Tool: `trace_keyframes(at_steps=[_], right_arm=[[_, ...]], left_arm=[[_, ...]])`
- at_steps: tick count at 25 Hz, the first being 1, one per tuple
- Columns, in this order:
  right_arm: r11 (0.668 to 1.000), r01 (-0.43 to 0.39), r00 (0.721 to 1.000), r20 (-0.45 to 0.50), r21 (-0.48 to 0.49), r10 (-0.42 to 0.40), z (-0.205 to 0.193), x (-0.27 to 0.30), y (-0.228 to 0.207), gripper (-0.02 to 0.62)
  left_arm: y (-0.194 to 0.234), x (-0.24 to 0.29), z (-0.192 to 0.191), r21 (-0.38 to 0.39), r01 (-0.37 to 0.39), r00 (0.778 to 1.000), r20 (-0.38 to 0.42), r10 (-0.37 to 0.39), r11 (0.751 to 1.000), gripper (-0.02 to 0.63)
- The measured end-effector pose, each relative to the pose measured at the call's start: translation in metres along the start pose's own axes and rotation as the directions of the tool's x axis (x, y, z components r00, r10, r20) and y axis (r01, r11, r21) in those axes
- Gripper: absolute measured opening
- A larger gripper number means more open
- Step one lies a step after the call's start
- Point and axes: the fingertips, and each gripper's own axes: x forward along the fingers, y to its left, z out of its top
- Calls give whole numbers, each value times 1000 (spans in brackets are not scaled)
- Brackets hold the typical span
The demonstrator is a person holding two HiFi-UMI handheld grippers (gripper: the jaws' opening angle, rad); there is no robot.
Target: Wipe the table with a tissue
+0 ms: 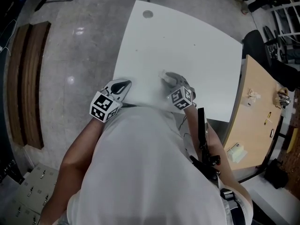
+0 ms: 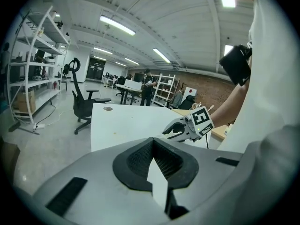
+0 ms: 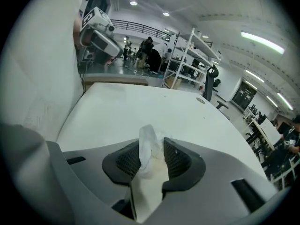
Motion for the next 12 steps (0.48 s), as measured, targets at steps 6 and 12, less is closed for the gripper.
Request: trace_keyframes(at_steps=[6,12], right_arm=[[993,46,999,-23,108,-43,2,-5,-14,173],[987,64,998,-23,145,-62,6,-11,-15,184]], left_arm=[[1,-7,2,4,2,1000,17,-2,1000,3],[-1,-10,-4,-13,1,1000,18,0,1000,3]])
